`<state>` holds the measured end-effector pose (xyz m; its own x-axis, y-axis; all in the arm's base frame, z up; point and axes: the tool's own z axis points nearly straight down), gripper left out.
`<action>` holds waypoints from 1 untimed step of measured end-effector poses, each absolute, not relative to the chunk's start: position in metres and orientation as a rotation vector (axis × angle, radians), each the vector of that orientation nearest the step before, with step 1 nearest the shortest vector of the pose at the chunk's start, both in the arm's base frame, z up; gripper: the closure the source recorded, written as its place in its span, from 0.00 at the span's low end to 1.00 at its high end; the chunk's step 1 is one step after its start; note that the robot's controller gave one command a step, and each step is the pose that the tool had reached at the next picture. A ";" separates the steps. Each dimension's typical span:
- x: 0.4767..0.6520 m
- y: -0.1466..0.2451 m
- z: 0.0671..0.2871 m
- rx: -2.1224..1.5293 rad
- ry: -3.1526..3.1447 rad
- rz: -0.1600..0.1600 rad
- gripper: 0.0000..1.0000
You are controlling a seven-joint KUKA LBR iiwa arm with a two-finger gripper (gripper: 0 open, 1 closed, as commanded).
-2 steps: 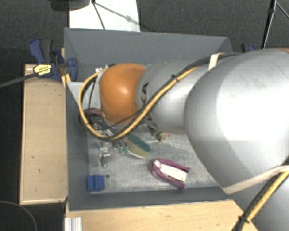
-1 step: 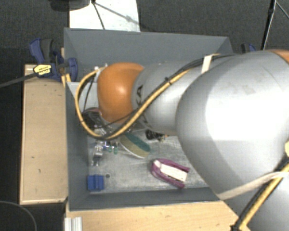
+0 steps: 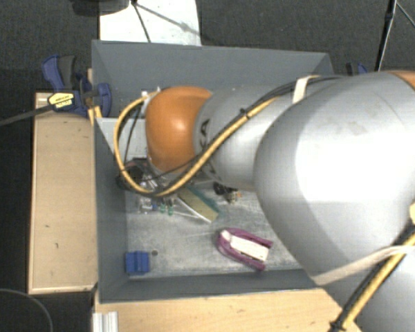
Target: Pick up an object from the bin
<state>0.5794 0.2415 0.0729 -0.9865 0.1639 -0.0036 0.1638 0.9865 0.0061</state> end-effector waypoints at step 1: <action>0.581 0.242 0.110 0.253 3.126 0.005 1.00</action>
Offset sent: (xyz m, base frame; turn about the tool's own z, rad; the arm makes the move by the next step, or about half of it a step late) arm 0.0000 0.0001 0.0344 0.0000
